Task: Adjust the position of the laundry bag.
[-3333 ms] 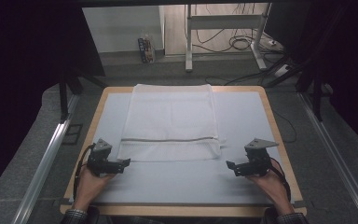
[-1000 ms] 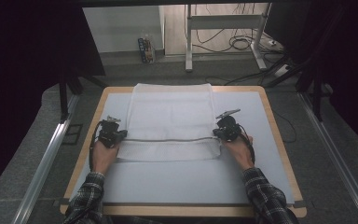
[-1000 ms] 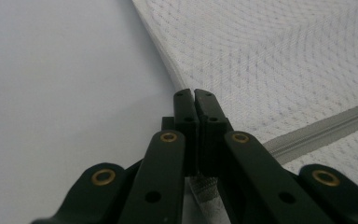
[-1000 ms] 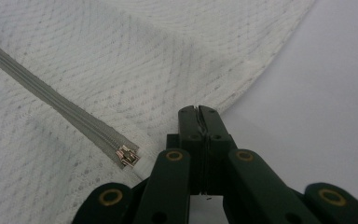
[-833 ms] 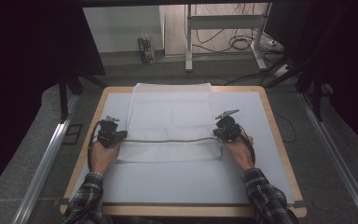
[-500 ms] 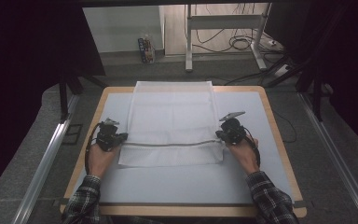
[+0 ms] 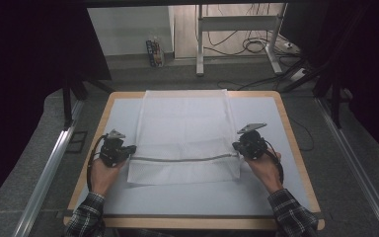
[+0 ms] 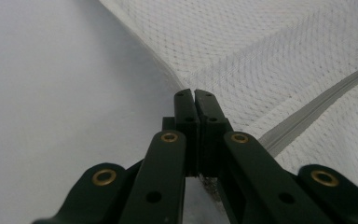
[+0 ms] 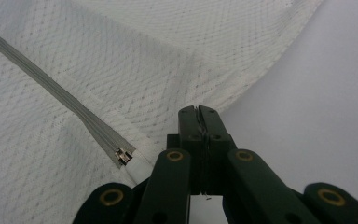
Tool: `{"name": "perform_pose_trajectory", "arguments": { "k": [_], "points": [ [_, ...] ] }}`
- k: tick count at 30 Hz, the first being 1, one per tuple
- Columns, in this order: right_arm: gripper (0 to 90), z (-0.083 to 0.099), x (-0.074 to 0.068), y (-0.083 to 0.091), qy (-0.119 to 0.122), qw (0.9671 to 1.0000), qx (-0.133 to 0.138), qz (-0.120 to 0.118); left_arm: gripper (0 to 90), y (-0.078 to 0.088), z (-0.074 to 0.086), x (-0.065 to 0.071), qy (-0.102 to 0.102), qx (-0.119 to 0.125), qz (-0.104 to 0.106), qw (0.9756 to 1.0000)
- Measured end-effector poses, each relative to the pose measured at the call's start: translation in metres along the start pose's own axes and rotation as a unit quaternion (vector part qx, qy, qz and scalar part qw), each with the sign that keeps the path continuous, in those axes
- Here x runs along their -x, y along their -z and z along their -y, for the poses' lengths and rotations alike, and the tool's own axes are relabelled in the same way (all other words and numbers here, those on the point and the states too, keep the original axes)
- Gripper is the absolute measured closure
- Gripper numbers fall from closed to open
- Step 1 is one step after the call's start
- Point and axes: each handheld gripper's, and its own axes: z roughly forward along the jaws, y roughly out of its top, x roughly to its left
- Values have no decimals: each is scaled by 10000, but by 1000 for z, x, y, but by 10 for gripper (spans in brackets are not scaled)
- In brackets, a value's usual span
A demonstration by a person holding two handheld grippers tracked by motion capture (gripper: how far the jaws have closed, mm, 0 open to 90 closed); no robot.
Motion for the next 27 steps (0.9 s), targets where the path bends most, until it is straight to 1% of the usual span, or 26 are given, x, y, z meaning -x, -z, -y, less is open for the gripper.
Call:
{"name": "perform_pose_trajectory", "arguments": {
  "k": [1,6,9,14,19,20,21,22,24,25,27],
  "points": [
    [890,1,-1,2,12,10000,2,-1,898,0,0,0,0,0,0,10000],
    [890,11,-4,16,19,10000,18,1,898,7,6,13,-153,-44,128,9998],
    [890,17,-4,23,5,10000,59,-23,897,9,9,19,-256,-85,164,9995],
    [890,27,-6,35,19,9999,87,-56,895,12,14,30,-363,-123,276,9989],
    [889,40,-9,47,-11,9999,93,-61,893,13,18,40,-476,-174,393,9979],
    [889,43,-9,49,-8,9999,86,-62,893,13,18,41,-522,-205,402,9976],
    [889,45,-10,51,-13,9999,84,-66,893,13,18,41,-522,-205,402,9976],
    [889,47,-10,53,-12,10000,63,-75,893,12,20,45,-551,-242,453,9972],
    [889,52,-11,56,-32,10000,62,-71,892,12,21,48,-607,-296,486,9965],
    [889,55,-11,57,-37,9999,56,-77,892,12,21,48,-607,-296,486,9965],
    [889,59,-12,59,-23,10000,36,-80,891,12,23,53,-639,-355,540,9959]
  ]
}}
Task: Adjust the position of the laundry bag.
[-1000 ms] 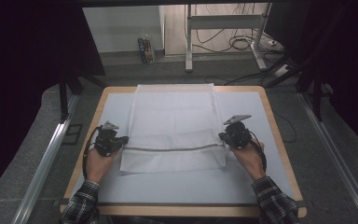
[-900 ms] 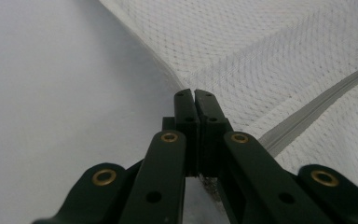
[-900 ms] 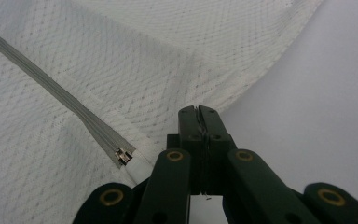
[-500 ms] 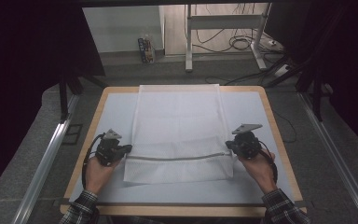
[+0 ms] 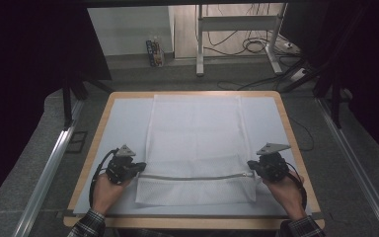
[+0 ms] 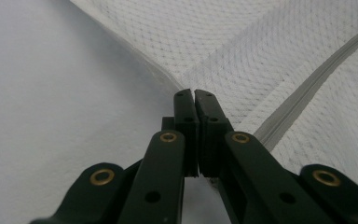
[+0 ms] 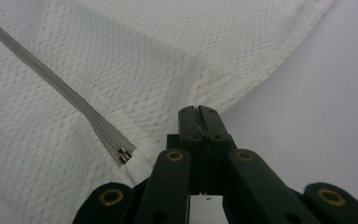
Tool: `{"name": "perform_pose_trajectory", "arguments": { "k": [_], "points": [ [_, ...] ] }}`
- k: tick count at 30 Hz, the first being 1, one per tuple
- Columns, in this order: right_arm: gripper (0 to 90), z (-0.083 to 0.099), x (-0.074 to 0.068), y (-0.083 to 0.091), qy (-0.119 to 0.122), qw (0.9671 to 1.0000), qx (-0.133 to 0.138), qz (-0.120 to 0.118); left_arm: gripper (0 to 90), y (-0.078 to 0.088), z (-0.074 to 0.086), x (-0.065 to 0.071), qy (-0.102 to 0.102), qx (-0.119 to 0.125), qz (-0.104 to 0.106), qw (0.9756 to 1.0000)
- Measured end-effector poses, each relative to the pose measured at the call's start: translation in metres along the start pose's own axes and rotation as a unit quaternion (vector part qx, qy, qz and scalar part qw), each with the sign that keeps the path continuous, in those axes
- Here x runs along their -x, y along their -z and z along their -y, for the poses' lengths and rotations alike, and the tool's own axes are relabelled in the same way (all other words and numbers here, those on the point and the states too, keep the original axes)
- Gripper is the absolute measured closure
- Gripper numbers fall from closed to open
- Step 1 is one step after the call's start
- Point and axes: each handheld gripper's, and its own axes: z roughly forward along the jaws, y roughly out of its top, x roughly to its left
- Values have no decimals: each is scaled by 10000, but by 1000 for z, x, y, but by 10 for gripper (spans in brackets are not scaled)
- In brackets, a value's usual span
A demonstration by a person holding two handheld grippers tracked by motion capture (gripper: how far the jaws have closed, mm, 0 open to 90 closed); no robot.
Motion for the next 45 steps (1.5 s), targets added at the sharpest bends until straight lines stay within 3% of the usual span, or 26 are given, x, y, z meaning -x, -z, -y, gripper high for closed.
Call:
{"name": "perform_pose_trajectory", "arguments": {
  "k": [5,15,19,29,34,37,39,45],
  "points": [
    [888,10,-1,3,-27,10000,-33,-14,888,-1,4,5,-27,-104,87,9999],
    [876,23,-4,-3,-26,9992,-388,-93,860,-4,6,8,-81,-182,5,9998],
    [803,23,-5,-5,48,9992,-391,-81,753,-2,5,8,-32,-36,-15,10000],
    [455,21,-2,-1,37,10000,-60,38,459,1,11,15,-193,169,-130,9996],
    [298,23,-3,3,67,9998,157,73,279,3,15,17,-208,286,75,9993],
    [244,25,-5,4,74,9997,209,28,190,5,16,18,-182,349,163,9991],
    [217,26,-6,5,67,9997,226,3,107,7,17,20,-171,376,98,9991],
    [157,30,-10,7,73,9997,236,-48,23,12,22,23,-237,329,-33,9992]
  ]
}}
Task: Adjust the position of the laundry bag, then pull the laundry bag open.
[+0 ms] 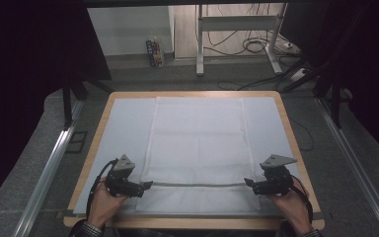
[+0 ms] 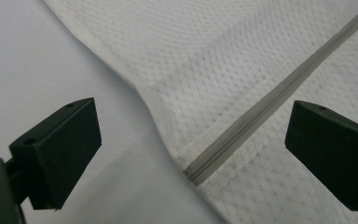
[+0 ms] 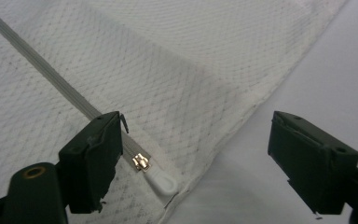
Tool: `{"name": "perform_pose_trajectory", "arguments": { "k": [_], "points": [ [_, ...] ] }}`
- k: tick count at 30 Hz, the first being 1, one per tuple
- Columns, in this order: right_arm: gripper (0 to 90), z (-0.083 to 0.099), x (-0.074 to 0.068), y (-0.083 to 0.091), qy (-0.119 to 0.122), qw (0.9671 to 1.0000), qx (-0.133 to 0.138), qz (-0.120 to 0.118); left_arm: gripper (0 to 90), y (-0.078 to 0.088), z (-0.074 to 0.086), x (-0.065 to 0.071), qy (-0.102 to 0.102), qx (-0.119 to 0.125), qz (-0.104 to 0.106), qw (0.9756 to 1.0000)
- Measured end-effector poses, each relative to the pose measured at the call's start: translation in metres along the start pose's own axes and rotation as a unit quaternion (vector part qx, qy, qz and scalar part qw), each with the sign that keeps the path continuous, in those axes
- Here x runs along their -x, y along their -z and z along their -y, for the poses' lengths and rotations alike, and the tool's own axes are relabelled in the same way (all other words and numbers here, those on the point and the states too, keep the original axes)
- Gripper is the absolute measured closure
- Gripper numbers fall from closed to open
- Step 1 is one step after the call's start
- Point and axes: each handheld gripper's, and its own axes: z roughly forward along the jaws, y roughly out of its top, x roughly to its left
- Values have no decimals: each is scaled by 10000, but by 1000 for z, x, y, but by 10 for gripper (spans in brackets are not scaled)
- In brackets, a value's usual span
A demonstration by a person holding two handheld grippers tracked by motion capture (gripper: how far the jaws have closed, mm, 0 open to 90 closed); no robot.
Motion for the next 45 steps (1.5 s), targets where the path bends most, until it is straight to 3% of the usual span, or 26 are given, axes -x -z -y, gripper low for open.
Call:
{"name": "perform_pose_trajectory", "arguments": {
  "k": [5,11,20,26,36,45],
  "points": [
    [63,5,-2,0,60,9999,-61,-142,20,1,5,0,-198,-156,-165,9995],
    [0,10,-2,2,99,9989,94,-448,4,0,8,2,-326,-207,-291,9988],
    [0,12,-1,3,95,9989,137,-441,4,1,9,2,-369,-156,-371,9985],
    [0,13,-1,1,-65,9989,131,-452,10,1,9,2,-367,-170,-368,9985],
    [0,13,-4,1,120,9993,-39,-348,15,0,9,2,-417,-233,-376,9981],
    [7,21,-8,-3,359,9978,-449,-345,19,-2,10,1,-410,-277,-356,9981]
  ]
}}
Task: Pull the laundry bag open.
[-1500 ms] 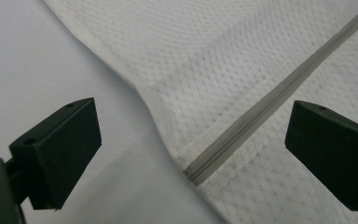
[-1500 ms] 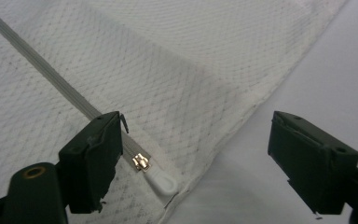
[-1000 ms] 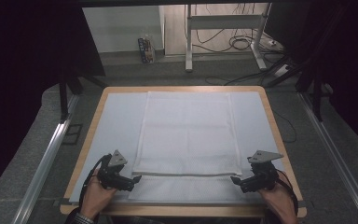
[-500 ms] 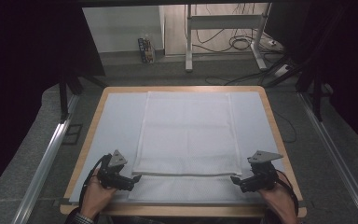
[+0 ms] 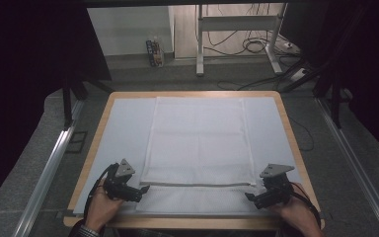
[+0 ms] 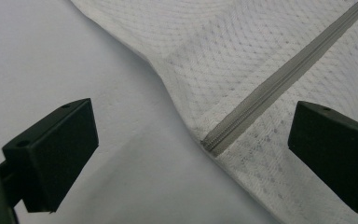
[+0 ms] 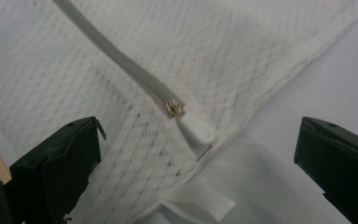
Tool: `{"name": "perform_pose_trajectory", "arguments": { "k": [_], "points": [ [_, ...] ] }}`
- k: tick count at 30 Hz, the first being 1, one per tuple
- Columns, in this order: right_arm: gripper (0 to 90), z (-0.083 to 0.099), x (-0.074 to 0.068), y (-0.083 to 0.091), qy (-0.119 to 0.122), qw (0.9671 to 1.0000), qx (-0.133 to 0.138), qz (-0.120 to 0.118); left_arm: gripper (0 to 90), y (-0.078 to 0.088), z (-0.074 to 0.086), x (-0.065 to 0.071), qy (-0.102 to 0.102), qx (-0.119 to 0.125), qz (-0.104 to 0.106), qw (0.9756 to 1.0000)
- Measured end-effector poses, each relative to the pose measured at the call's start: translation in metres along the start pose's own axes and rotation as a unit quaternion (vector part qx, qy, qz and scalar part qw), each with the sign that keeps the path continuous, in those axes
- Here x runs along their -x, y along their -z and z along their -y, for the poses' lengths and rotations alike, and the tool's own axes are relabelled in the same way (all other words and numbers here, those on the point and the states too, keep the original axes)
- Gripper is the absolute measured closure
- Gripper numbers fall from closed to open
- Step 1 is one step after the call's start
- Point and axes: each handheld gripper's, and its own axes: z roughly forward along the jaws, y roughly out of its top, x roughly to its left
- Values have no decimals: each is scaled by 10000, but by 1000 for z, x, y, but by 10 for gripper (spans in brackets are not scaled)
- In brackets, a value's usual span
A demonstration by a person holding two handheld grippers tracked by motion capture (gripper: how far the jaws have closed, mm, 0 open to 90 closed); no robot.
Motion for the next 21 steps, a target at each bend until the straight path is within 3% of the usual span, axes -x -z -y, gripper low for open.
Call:
{"name": "perform_pose_trajectory", "arguments": {
  "k": [9,12,17,18,21],
  "points": [
    [149,1,4,-10,-225,9994,-237,91,22,-3,-1,2,-83,-76,-4,9999],
    [289,1,0,-8,-344,9990,-247,152,23,-3,-2,3,-100,-65,-29,9999],
    [576,3,-4,-4,-242,9996,-147,23,24,-4,-4,6,-165,-65,-25,9998],
    [576,3,-4,-4,-242,9996,-147,23,25,-4,-4,6,-165,-65,-25,9998],
    [770,3,-3,-3,-182,9997,-78,-136,34,-6,-8,10,-167,-12,51,9998]
  ]
}}
